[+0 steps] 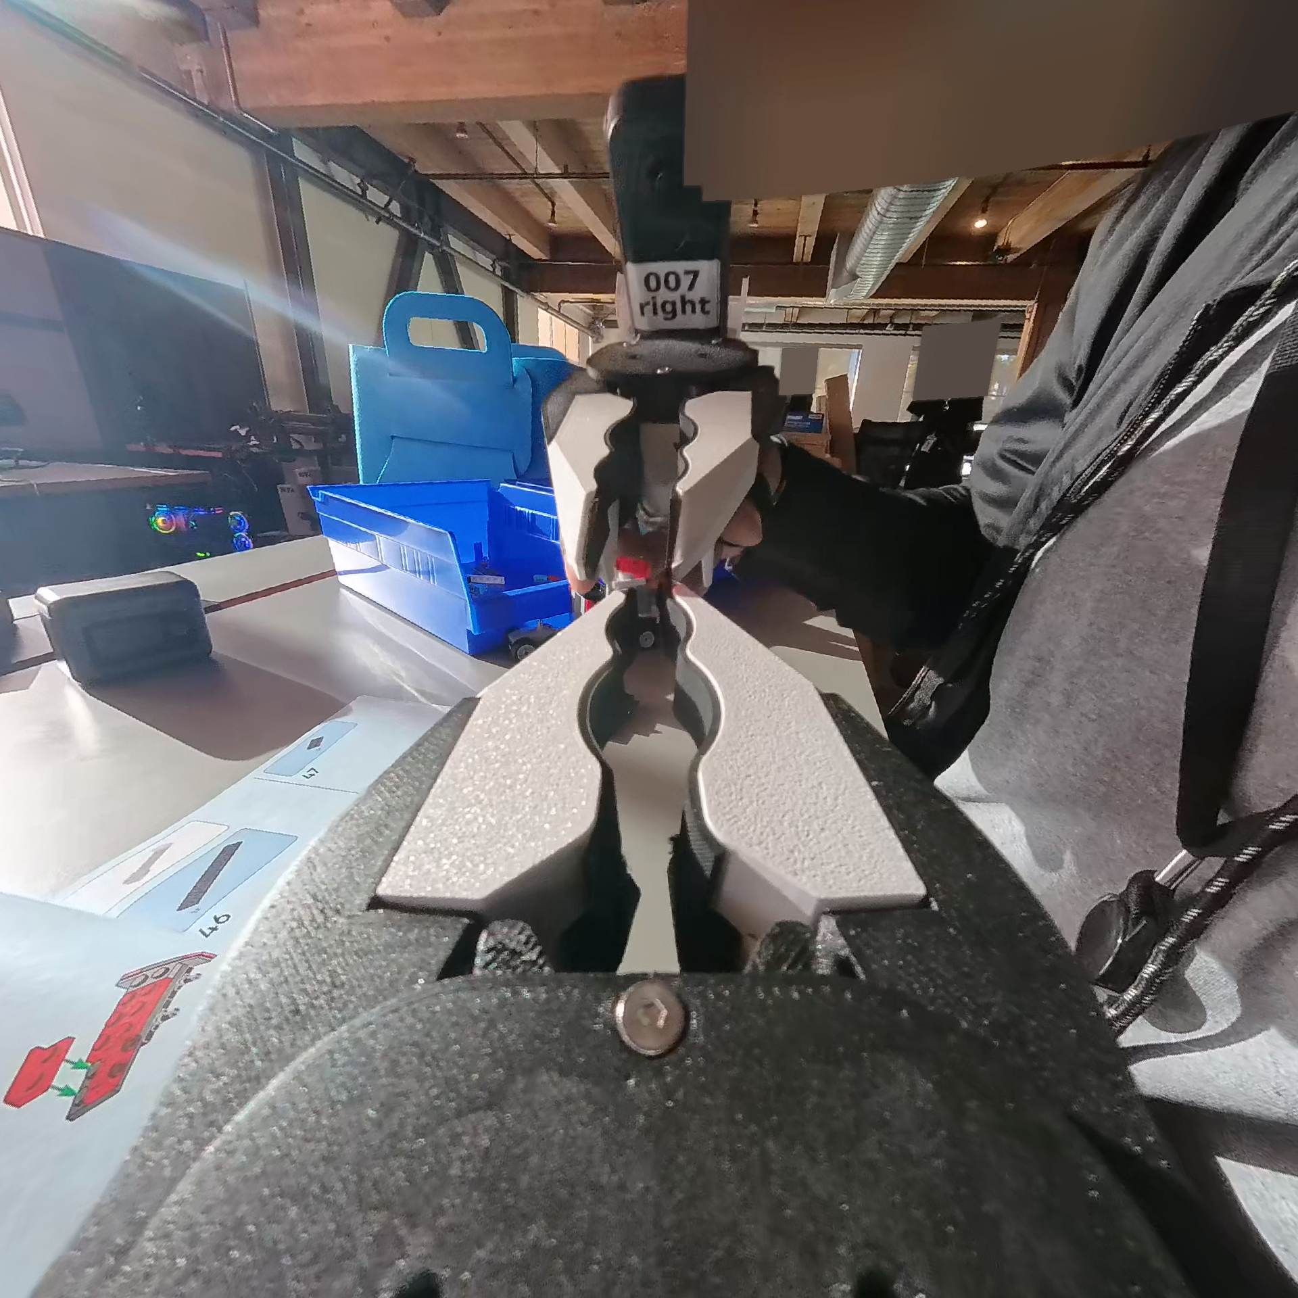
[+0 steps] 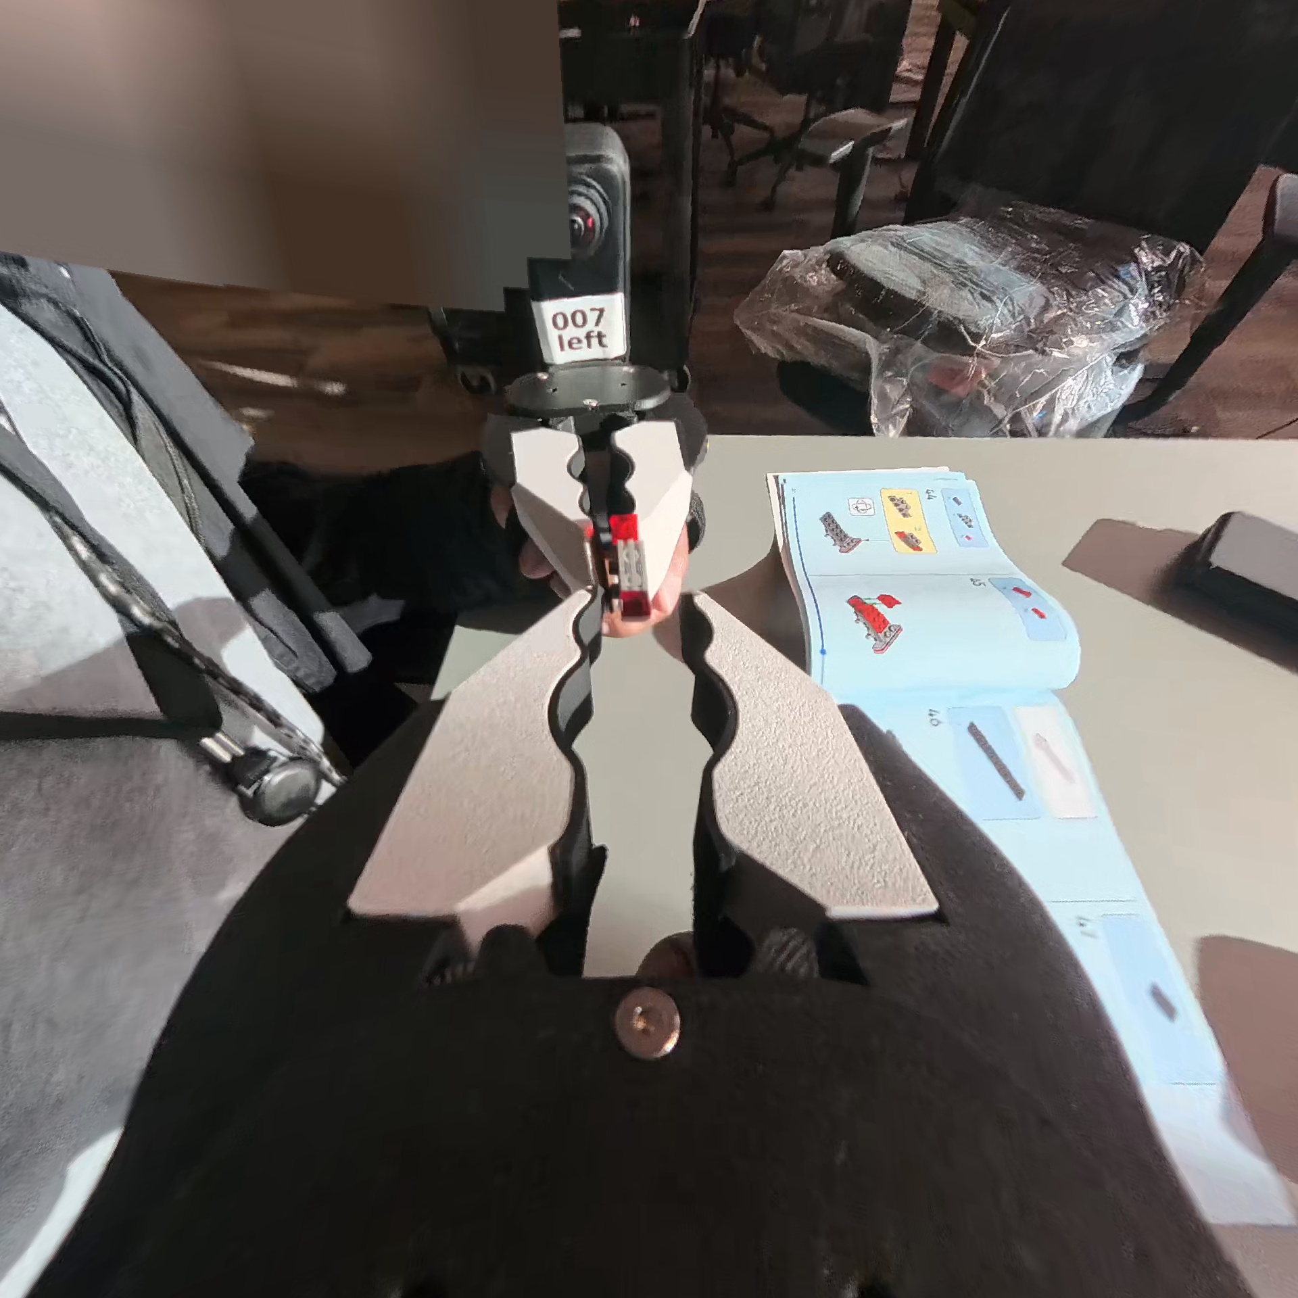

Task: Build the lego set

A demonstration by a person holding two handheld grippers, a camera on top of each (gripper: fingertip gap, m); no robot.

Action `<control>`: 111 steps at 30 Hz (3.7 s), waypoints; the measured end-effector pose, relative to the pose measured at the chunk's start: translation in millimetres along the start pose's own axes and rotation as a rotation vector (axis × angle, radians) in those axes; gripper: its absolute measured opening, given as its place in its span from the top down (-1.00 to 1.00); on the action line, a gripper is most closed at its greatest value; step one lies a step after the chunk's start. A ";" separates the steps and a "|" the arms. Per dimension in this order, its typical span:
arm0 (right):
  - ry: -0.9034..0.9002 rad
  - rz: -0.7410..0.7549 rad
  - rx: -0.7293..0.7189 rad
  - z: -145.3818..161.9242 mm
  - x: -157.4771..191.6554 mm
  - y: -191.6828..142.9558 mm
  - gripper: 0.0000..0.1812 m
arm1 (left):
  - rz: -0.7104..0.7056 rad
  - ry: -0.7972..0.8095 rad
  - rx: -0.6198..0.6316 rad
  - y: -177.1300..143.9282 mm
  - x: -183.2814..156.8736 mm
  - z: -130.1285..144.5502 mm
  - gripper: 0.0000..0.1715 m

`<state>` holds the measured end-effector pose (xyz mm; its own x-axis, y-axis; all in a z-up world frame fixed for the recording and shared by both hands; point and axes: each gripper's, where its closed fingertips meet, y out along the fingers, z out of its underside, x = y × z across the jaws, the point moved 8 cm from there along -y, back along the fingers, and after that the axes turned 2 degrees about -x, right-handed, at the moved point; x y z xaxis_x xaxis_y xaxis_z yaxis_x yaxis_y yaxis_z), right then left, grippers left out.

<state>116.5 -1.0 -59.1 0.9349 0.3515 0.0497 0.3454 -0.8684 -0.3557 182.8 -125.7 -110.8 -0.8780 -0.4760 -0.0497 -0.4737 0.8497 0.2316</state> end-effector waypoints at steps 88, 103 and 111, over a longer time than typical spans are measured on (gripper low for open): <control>-0.223 0.377 0.054 24.9 5.8 7.9 0.90 | -0.129 -0.923 -0.050 -0.6 26.1 14.9 0.91; -0.292 0.414 0.086 22.7 8.3 11.2 0.89 | -0.127 -0.892 -0.060 -2.0 27.2 16.4 0.93; -0.232 0.418 0.050 24.6 5.0 9.6 0.90 | -0.145 -0.890 -0.072 -0.1 29.7 18.0 0.93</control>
<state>122.5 1.0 -85.3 0.9480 0.0490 -0.3146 -0.0662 -0.9362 -0.3453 155.6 -135.8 -129.8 -0.5525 -0.2006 -0.8090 -0.6046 0.7645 0.2233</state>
